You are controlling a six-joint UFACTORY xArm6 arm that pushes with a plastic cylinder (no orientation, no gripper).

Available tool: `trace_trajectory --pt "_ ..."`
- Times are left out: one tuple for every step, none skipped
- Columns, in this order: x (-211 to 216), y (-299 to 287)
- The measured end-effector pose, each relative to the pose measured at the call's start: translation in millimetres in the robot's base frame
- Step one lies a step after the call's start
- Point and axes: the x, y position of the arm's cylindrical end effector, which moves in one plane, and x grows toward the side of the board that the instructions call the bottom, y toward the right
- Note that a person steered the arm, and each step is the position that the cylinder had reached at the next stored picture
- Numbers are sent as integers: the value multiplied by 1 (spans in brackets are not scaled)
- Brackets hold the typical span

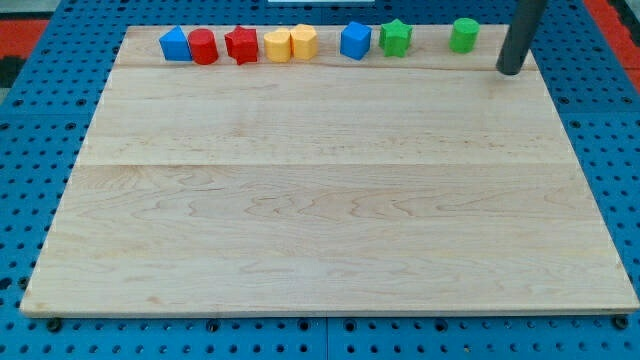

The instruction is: Slide green circle a bit down and left

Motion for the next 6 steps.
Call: trace_trajectory --pt "-38 5" --pt "-83 5" --pt "-87 -9" --pt "-83 -53" --pt "-64 -55" --pt "-39 -61"
